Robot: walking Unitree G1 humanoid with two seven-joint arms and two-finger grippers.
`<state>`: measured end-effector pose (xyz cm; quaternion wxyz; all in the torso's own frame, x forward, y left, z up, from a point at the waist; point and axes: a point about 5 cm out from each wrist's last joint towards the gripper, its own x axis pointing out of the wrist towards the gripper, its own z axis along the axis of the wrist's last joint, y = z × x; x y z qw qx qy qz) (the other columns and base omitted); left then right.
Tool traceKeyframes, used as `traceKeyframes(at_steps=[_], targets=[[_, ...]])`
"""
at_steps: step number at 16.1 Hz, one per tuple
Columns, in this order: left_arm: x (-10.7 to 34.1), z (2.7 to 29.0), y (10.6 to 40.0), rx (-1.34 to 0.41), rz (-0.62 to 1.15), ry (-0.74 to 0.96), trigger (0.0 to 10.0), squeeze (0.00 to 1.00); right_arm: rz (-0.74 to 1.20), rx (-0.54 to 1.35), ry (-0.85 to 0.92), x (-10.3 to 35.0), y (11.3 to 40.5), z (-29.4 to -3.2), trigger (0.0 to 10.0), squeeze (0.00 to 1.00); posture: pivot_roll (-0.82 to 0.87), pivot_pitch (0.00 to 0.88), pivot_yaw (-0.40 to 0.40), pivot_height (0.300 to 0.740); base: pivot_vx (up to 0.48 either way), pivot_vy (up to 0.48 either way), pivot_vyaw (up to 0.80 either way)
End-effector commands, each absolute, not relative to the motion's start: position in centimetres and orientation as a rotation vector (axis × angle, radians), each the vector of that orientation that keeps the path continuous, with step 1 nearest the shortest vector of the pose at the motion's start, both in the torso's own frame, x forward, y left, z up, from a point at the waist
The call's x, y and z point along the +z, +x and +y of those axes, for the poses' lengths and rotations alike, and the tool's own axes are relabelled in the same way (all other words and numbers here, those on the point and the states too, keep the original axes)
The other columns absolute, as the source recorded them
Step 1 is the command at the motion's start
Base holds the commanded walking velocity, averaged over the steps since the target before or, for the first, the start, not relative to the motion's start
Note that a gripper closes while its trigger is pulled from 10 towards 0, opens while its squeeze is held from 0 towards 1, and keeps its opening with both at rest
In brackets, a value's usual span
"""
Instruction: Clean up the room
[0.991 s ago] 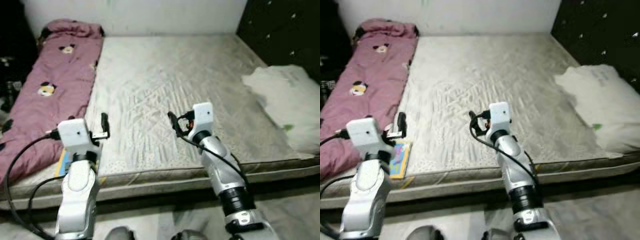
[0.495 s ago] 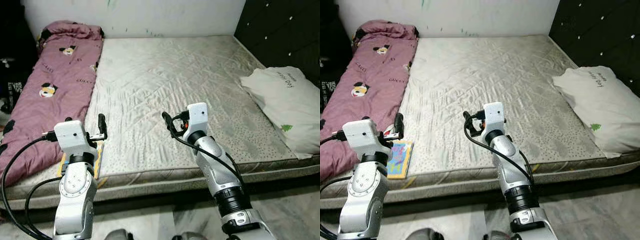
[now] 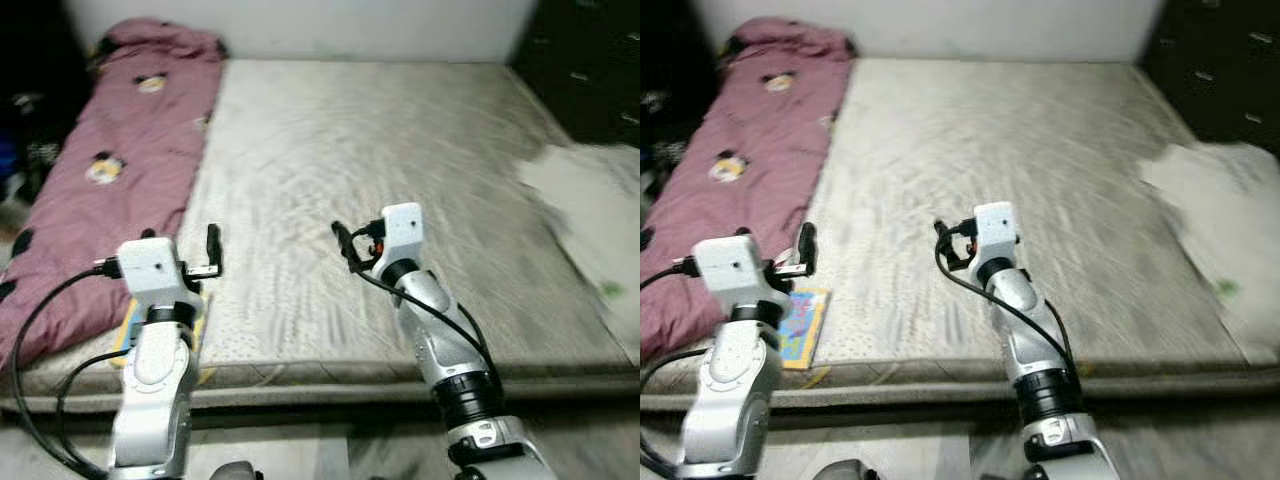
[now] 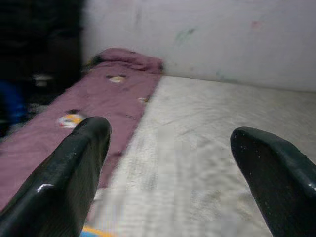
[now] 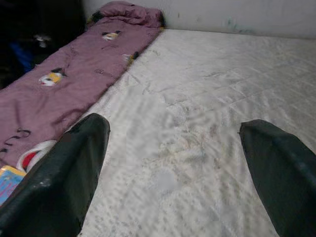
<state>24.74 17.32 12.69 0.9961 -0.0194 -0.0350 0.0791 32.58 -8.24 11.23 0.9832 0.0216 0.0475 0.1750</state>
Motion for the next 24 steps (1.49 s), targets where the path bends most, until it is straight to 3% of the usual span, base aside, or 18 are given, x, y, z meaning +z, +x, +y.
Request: traceKeyframes(at_steps=[1,8,13,21,24], targets=[[12.98,16.88,24.87,0.146,-0.081,-0.047,10.0,0.00,0.103,0.338,0.035,11.10,32.58,-8.58,10.0,0.00,-0.01,0.000,-0.012,0.740,0.000,0.000,0.00],[12.69,17.07,24.94,0.167,-0.058,-0.050,10.0,0.00,0.110,0.337,0.040,11.00,32.58,-8.54,10.0,0.00,-0.01,0.000,-0.010,0.740,0.000,0.000,0.00],[12.48,16.90,24.97,0.161,-0.046,-0.060,10.0,0.00,0.121,0.333,0.044,10.77,32.55,-8.61,10.0,0.00,-0.01,0.000,-0.010,0.740,0.000,0.448,-0.57],[12.71,16.95,25.19,0.168,-0.056,-0.071,10.0,0.00,0.124,0.339,0.034,10.85,32.75,-8.55,10.0,0.00,-0.01,0.000,-0.015,0.740,0.000,0.480,0.00],[13.01,16.97,25.11,0.170,-0.080,-0.064,10.0,0.00,0.128,0.339,0.033,10.80,32.76,-8.56,10.0,0.00,-0.01,0.000,-0.015,0.740,0.000,0.000,0.00]])
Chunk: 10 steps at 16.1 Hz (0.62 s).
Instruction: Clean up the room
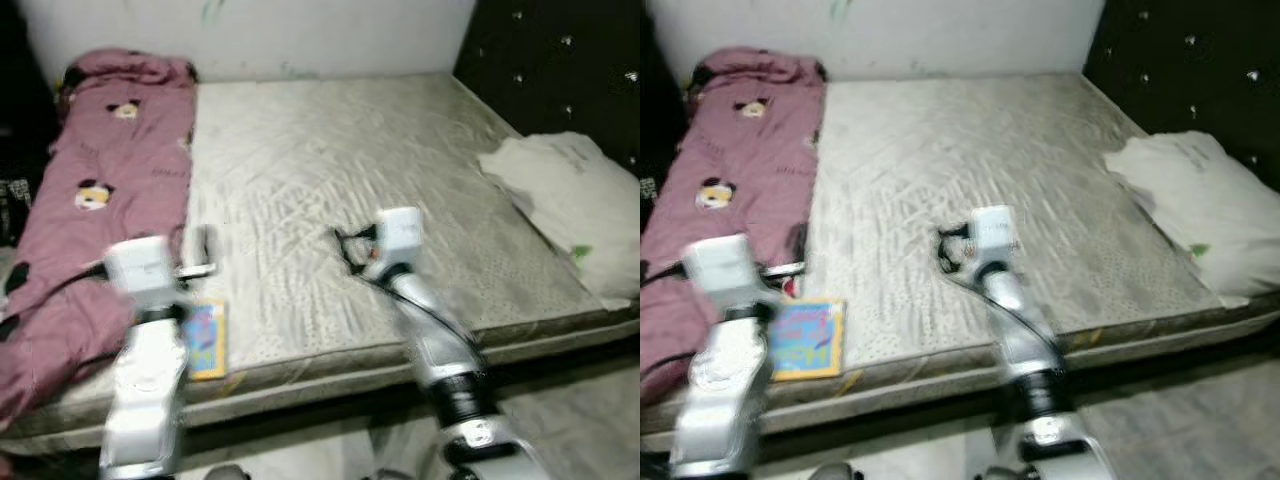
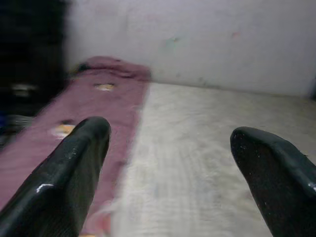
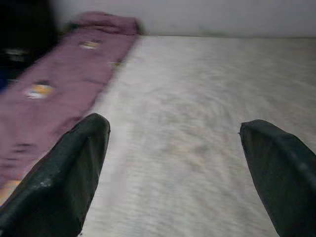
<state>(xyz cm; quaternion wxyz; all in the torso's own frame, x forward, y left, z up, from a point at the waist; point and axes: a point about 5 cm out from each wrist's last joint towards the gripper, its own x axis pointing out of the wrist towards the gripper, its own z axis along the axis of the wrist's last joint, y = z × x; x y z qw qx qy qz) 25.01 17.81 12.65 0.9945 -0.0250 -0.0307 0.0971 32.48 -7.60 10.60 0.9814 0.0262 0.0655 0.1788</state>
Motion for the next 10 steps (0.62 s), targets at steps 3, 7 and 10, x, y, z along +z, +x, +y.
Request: traceKeyframes(at_steps=[3,7,10], targets=[[13.07,16.81,25.15,0.158,-0.084,-0.060,10.0,0.00,0.129,0.341,0.031,10.75,32.83,-8.58,10.0,0.00,-0.01,0.000,-0.017,0.740,0.000,0.000,0.00],[13.19,16.71,25.03,0.143,-0.097,-0.063,10.0,0.00,0.131,0.343,0.030,10.71,32.79,-8.53,10.0,0.00,-0.01,0.000,-0.017,0.740,0.000,0.000,0.00],[13.18,16.60,25.01,0.133,-0.096,-0.063,10.0,0.00,0.131,0.343,0.030,10.68,32.76,-8.50,10.0,0.00,-0.01,0.000,-0.015,0.740,0.160,0.000,0.00]])
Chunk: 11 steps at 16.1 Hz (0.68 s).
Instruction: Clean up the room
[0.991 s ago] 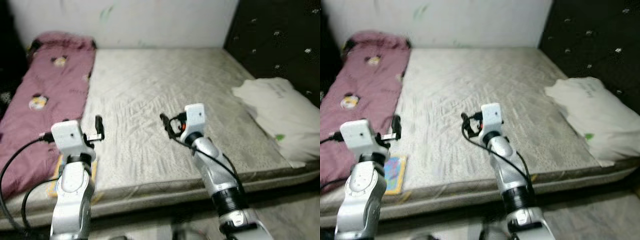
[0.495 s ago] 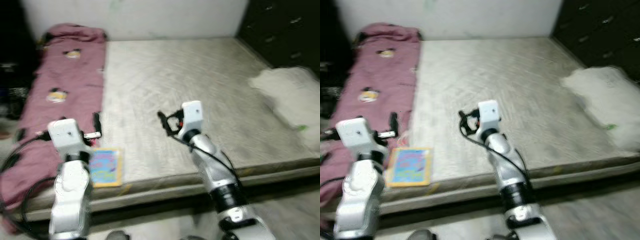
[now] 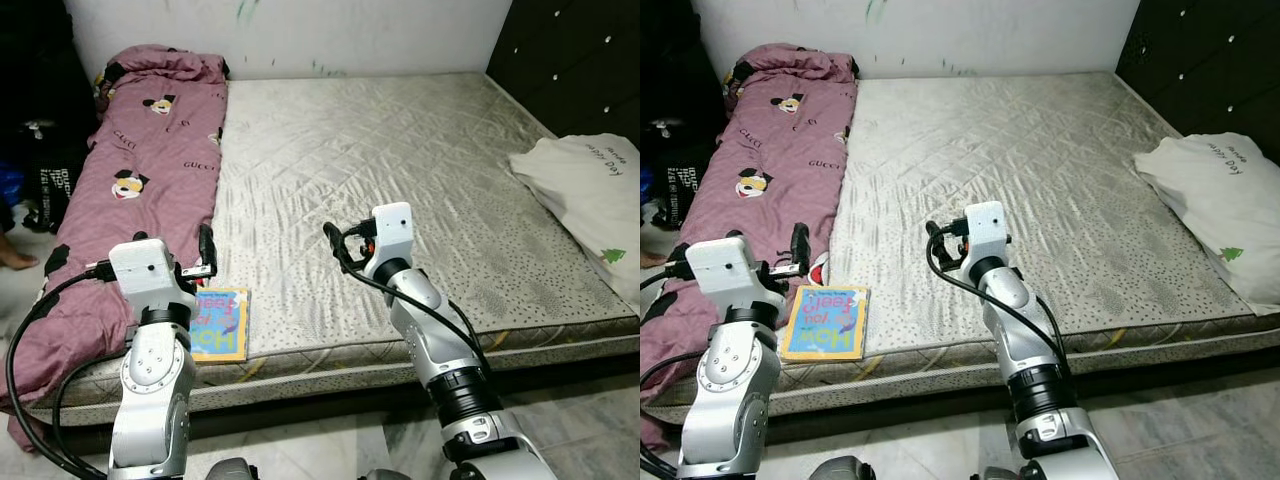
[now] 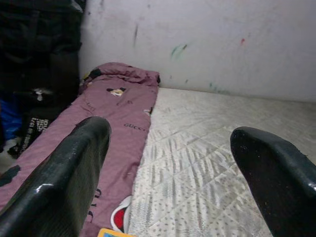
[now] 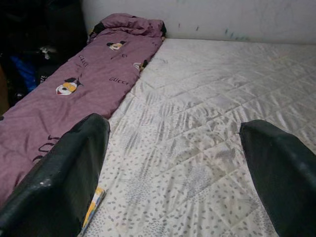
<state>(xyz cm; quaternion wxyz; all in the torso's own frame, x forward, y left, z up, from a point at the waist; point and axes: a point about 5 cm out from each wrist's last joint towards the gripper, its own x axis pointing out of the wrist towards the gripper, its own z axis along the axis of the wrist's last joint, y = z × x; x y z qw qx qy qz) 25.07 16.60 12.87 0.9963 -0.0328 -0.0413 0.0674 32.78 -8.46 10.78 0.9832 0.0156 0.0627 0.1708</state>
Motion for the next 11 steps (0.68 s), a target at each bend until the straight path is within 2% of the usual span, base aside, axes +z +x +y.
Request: traceKeyframes(at_steps=[1,8,11], targets=[[13.18,16.57,25.00,0.130,-0.096,-0.063,10.0,0.00,0.131,0.342,0.030,10.68,32.74,-8.51,10.0,0.00,-0.01,0.000,-0.014,0.740,0.262,0.000,0.00],[13.06,16.59,25.06,0.129,-0.088,-0.057,10.0,0.00,0.127,0.344,0.026,10.73,32.76,-8.44,10.0,0.00,-0.02,0.000,-0.012,0.740,0.287,0.000,0.00],[13.07,16.51,25.14,0.122,-0.087,-0.048,10.0,0.00,0.127,0.341,0.027,10.71,32.78,-8.44,10.0,0.00,-0.02,0.000,-0.010,0.740,0.086,0.000,0.00]])
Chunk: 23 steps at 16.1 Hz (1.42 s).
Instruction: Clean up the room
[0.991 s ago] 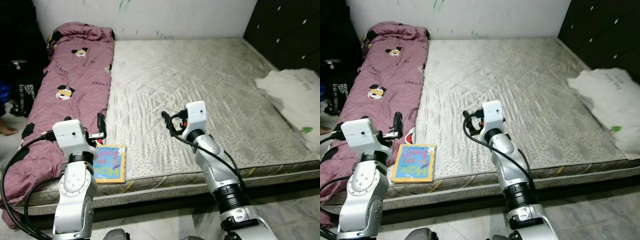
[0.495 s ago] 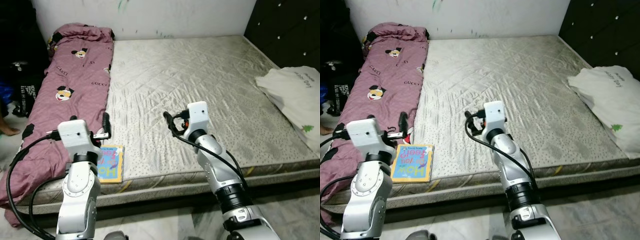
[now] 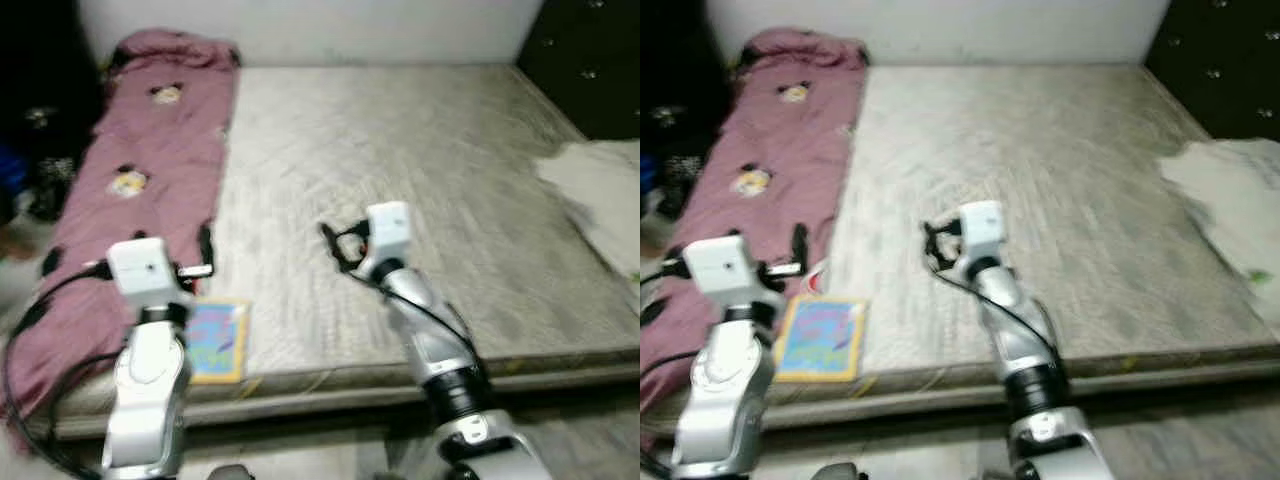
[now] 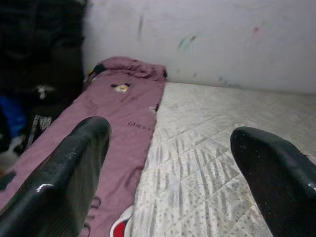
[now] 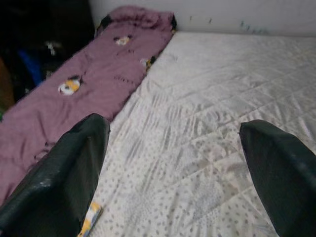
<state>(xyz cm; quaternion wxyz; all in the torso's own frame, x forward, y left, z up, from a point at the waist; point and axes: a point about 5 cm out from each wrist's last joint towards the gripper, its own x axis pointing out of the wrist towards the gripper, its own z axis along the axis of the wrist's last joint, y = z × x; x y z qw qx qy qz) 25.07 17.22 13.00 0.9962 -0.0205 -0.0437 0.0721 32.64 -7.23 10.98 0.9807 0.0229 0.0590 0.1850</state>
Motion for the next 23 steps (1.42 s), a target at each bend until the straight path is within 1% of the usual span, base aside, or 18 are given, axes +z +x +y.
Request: traceKeyframes(at_steps=[1,4,7,8,10,23], targets=[[13.10,16.51,25.17,0.121,-0.092,-0.049,10.0,0.00,0.126,0.340,0.028,10.72,32.79,-8.42,10.0,0.00,-0.02,0.000,-0.008,0.740,0.000,0.000,0.00],[13.35,16.52,25.26,0.115,-0.111,-0.051,10.0,0.00,0.125,0.339,0.030,10.77,32.88,-8.38,10.0,0.00,-0.01,0.000,-0.010,0.740,0.000,0.000,0.00],[12.87,17.14,25.41,0.185,-0.069,-0.055,10.0,0.00,0.127,0.337,0.031,10.78,32.97,-8.40,10.0,0.00,-0.01,0.000,-0.012,0.740,0.000,0.000,0.00],[12.83,17.12,25.43,0.180,-0.066,-0.065,10.0,0.00,0.137,0.337,0.027,10.66,33.01,-8.42,10.0,0.00,-0.01,0.000,-0.012,0.740,0.000,0.262,-0.80],[12.83,16.95,25.49,0.165,-0.065,-0.070,10.0,0.00,0.139,0.336,0.031,10.66,33.04,-8.46,10.0,0.00,-0.02,0.000,-0.012,0.740,0.000,0.480,-0.80],[12.92,16.86,25.59,0.164,-0.070,-0.084,10.0,0.00,0.136,0.340,0.027,10.63,33.13,-8.46,10.0,0.00,-0.02,0.000,-0.015,0.740,0.000,0.480,0.00]])
